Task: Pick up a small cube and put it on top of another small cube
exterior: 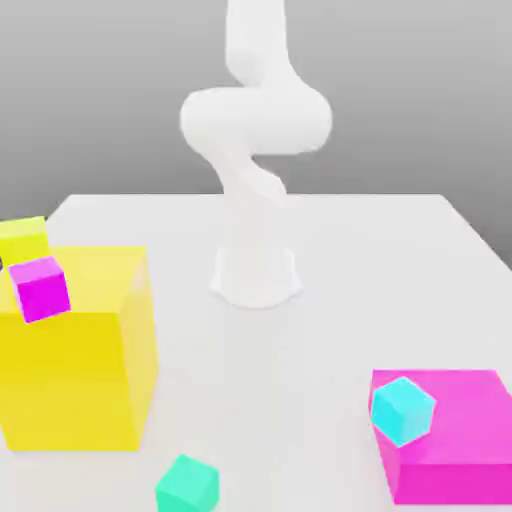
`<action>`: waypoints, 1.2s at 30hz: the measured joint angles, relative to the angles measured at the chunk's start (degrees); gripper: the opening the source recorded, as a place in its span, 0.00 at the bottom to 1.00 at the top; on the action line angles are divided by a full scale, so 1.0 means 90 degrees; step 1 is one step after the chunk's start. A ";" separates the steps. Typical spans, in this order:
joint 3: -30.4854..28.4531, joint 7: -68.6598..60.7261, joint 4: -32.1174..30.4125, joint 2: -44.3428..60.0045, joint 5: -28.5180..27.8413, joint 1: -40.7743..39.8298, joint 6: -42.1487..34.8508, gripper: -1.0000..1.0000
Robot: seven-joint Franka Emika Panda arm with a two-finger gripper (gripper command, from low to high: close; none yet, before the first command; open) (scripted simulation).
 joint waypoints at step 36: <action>-0.0088 0.1576 -0.0489 0.7341 0.0108 -0.0811 0.3176 0.00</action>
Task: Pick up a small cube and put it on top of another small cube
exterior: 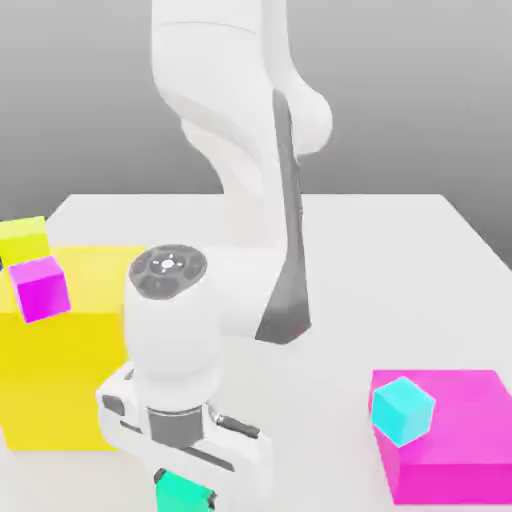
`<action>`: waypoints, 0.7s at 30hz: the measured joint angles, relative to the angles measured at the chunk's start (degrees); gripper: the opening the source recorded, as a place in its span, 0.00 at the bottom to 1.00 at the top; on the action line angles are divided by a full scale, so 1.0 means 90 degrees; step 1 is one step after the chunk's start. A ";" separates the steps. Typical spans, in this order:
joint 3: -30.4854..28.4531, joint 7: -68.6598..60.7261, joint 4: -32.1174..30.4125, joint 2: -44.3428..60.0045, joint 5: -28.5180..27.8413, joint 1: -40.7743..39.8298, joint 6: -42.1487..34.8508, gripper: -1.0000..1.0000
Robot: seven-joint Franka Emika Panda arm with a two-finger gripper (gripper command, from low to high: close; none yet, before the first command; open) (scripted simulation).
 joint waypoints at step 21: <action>0.1385 -0.1353 -0.0744 -0.2739 -0.0106 0.1982 -0.2003 0.00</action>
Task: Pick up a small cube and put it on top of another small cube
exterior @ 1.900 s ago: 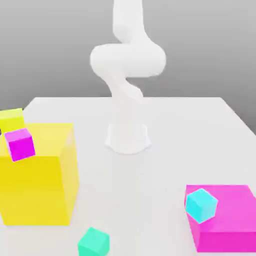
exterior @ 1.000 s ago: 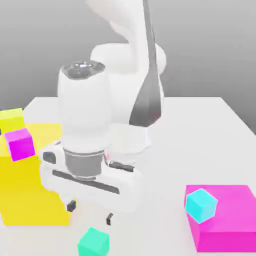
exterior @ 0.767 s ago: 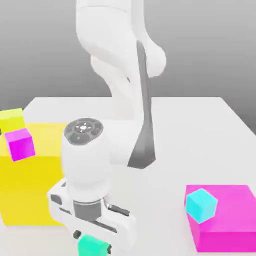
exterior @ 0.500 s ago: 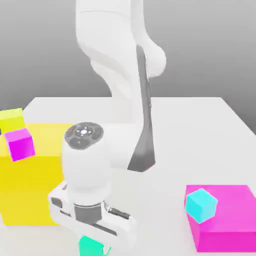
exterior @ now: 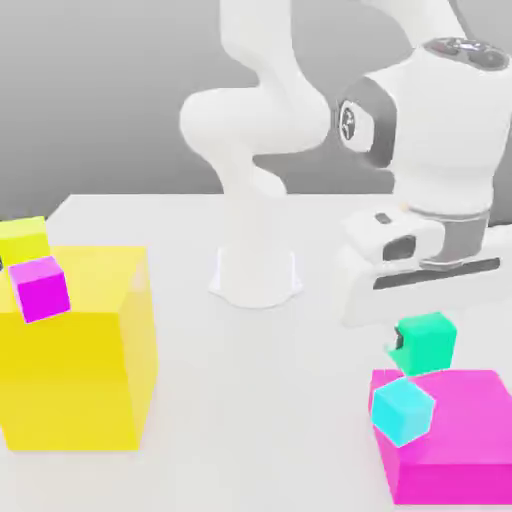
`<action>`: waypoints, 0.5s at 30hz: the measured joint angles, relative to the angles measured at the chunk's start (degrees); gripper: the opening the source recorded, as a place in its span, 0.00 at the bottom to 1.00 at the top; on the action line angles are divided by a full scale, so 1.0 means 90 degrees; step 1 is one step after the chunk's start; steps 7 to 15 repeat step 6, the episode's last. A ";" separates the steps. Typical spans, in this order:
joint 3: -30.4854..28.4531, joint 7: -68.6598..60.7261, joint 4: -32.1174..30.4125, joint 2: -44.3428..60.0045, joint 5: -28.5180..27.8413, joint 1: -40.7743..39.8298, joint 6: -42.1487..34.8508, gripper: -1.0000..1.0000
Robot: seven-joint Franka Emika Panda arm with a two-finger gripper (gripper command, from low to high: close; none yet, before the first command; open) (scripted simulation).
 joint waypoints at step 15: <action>-0.0008 0.0048 -0.0049 0.0201 -0.0074 0.0004 0.0245 1.00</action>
